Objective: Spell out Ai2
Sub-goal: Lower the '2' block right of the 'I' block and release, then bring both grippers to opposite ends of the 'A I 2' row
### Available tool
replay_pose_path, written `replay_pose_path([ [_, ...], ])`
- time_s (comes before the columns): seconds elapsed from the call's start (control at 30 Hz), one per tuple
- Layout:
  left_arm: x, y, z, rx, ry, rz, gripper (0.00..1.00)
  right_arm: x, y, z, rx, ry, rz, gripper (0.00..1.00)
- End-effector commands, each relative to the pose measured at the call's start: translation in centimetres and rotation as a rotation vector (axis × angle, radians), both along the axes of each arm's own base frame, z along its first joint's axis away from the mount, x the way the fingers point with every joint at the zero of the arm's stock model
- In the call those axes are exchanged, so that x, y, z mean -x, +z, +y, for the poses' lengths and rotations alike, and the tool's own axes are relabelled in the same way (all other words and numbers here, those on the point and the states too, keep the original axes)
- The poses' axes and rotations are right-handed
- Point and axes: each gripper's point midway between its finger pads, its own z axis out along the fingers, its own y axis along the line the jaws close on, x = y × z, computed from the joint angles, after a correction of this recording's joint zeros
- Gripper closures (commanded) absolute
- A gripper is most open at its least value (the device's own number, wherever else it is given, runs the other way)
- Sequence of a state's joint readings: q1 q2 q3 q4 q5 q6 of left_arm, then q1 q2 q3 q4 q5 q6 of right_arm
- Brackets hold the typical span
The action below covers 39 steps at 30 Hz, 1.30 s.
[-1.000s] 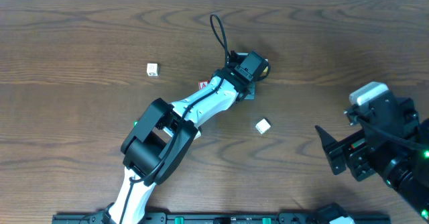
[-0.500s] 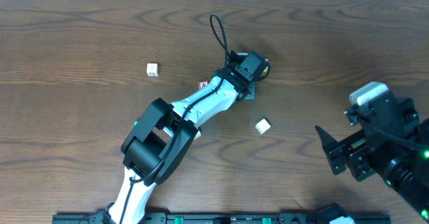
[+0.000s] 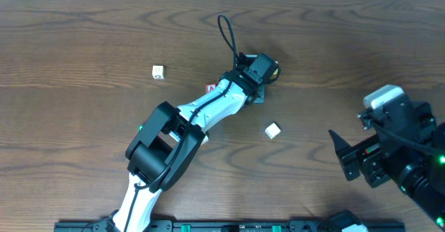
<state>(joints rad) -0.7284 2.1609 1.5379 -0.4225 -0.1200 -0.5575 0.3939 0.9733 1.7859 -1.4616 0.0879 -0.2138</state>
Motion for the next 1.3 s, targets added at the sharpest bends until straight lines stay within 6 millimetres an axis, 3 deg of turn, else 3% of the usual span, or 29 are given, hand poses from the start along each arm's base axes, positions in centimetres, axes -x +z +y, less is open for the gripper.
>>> replay_pose_path([
  [0.0, -0.7, 0.3, -0.1, -0.002, 0.015, -0.018, 0.65, -0.2, 0.1, -0.5, -0.004, -0.036, 0.0, 0.01],
  [0.5, -2.4, 2.5, -1.0, -0.023, -0.06, -0.101, 0.57, -0.2, 0.0, -0.5, -0.001, -0.034, 0.0, 0.01],
  [0.57, -2.9, 3.3, -1.2, -0.033, -0.083, -0.127, 0.57, -0.2, 0.0, -0.5, -0.001, -0.034, 0.0, 0.01],
  [0.7, -5.4, 6.8, -0.3, -0.129, -0.068, -0.249, 0.57, -0.2, 0.0, -0.5, 0.008, -0.03, 0.001, 0.01],
  [0.77, -6.5, 10.3, 0.8, -0.191, -0.05, -0.299, 0.56, -0.3, -0.2, -0.8, 0.019, -0.045, 0.002, 0.01],
  [0.9, -6.5, 14.3, 2.4, -0.143, -0.047, -0.253, 0.57, -1.1, -2.0, -0.9, 0.052, -0.066, 0.038, 0.01],
  [0.97, -6.4, 15.9, 3.9, -0.105, -0.047, -0.219, 0.64, -2.1, -3.4, -1.0, 0.061, -0.095, 0.059, 0.04],
  [1.13, -6.4, 19.3, 10.1, -0.038, -0.036, -0.156, 0.67, -4.9, -6.4, -0.4, 0.051, -0.123, 0.08, 0.01],
  [1.27, -5.4, 21.5, 15.4, -0.041, 0.001, -0.125, 0.68, -7.0, -6.2, 0.3, -0.027, -0.111, 0.07, 0.01],
])
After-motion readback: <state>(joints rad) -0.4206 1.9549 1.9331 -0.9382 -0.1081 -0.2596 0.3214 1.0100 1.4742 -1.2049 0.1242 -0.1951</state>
